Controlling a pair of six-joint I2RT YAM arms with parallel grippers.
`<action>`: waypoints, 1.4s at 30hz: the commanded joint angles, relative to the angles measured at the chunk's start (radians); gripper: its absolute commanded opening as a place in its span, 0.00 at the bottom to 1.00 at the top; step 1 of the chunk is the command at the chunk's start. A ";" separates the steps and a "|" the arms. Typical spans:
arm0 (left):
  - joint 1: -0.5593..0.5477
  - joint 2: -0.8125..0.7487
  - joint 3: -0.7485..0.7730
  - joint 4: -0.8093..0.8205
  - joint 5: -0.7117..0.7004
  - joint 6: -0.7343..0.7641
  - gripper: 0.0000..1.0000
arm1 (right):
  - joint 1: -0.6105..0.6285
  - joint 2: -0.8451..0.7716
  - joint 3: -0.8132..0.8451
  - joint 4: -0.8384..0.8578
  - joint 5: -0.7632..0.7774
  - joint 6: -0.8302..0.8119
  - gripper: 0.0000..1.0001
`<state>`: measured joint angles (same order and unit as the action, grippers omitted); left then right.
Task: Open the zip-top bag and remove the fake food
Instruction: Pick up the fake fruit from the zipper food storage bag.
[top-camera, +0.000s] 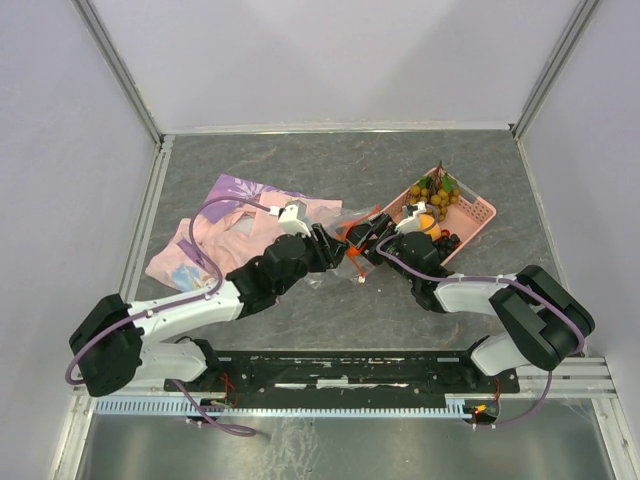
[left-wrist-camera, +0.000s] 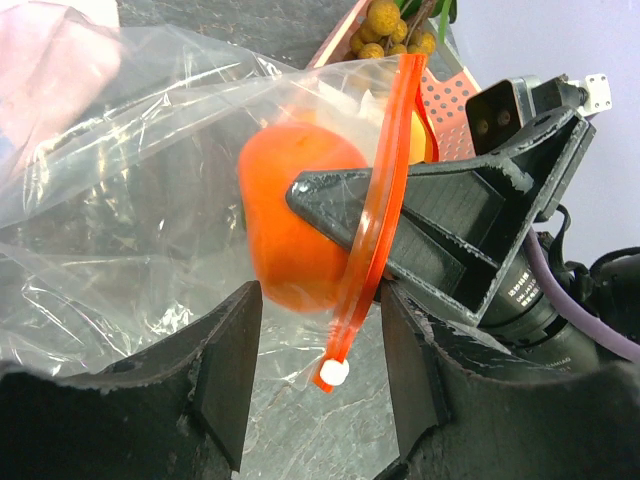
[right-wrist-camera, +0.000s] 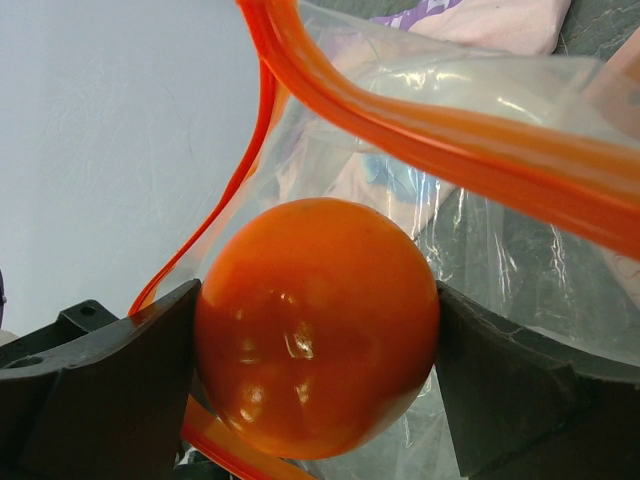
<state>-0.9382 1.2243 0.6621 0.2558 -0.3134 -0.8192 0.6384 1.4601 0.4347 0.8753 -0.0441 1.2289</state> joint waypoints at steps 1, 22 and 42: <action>0.000 0.014 0.059 -0.052 -0.049 0.056 0.56 | -0.002 -0.008 0.002 0.065 0.003 -0.007 0.39; 0.077 -0.027 0.044 -0.104 -0.048 0.092 0.03 | -0.003 -0.055 -0.028 0.019 0.013 -0.051 0.39; 0.171 0.044 0.031 -0.087 0.142 0.066 0.03 | -0.003 0.004 -0.014 0.176 -0.112 -0.050 0.38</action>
<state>-0.7803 1.2564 0.6956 0.1291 -0.1963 -0.7773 0.6392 1.4277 0.4107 0.9096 -0.1059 1.1580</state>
